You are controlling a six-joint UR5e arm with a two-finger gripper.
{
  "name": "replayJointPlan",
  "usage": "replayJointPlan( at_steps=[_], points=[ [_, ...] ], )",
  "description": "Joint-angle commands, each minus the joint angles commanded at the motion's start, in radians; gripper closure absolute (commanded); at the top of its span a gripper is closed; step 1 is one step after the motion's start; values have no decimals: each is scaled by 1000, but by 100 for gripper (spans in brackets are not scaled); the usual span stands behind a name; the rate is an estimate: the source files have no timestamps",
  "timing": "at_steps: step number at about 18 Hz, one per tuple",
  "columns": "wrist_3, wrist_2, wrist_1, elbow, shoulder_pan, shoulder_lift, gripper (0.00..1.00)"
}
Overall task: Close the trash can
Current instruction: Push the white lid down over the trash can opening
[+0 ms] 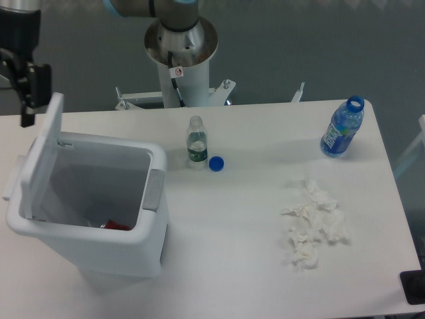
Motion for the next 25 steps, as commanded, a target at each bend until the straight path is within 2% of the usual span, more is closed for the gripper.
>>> replayJointPlan(
  at_steps=[25],
  points=[
    [8, 81, 28, -11, 58, -80, 0]
  ],
)
